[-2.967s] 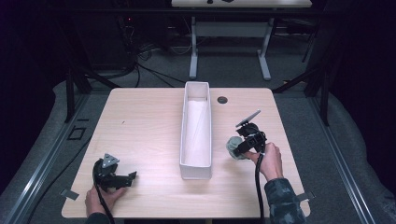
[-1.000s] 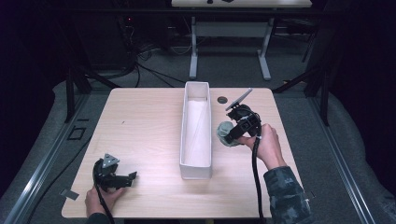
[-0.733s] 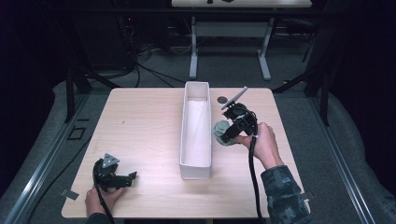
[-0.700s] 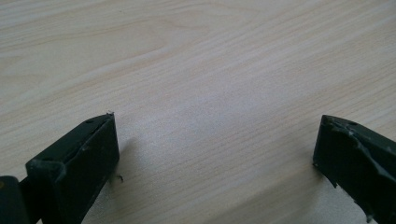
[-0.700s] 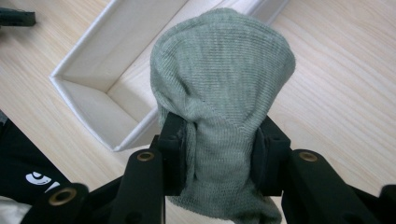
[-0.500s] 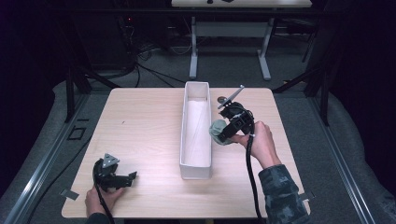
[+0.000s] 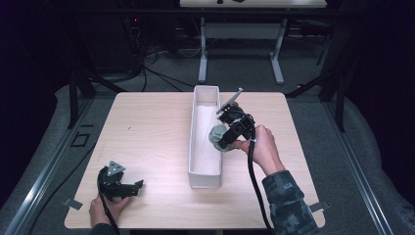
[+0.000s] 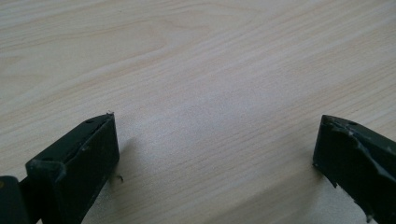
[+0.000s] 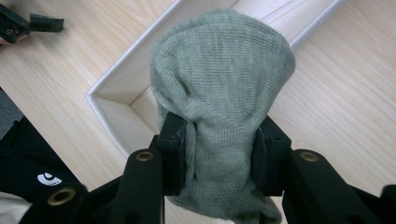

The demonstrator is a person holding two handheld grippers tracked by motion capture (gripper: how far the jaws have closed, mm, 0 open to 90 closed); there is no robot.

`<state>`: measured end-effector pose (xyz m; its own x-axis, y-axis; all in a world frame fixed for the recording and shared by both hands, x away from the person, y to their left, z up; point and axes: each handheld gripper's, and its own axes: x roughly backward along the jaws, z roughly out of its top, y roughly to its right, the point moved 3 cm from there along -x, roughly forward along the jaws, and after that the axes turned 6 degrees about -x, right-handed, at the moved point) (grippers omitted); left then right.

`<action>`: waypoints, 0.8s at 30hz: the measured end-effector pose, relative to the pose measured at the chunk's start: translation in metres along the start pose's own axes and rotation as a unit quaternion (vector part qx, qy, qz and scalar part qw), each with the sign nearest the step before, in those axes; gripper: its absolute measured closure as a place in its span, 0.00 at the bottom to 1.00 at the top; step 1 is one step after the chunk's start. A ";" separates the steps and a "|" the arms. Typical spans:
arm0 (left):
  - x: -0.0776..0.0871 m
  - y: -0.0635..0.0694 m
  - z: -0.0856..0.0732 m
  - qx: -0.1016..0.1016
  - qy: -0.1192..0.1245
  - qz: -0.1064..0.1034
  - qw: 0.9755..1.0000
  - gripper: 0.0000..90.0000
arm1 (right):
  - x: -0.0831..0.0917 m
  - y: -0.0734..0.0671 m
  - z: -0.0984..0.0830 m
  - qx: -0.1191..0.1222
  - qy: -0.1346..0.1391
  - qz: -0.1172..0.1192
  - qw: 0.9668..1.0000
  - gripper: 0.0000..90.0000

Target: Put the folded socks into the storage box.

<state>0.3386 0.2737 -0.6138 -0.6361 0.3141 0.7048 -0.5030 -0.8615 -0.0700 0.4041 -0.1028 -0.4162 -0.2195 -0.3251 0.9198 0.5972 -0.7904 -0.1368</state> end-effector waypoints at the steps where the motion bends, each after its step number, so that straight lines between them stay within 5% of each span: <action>1: 0.000 0.000 0.000 0.000 0.000 0.000 1.000 0.00 | -0.001 -0.001 0.001 0.003 0.000 0.001 1.000 0.68; 24: 0.000 0.000 0.000 0.000 0.000 0.000 1.000 0.00 | -0.032 -0.031 0.016 0.028 -0.020 0.010 0.999 0.68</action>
<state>0.3387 0.2737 -0.6138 -0.6368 0.3138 0.7043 -0.5027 -0.8616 -0.0706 0.4048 -0.0598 -0.4359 -0.1771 -0.3183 0.9313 0.6440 -0.7530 -0.1349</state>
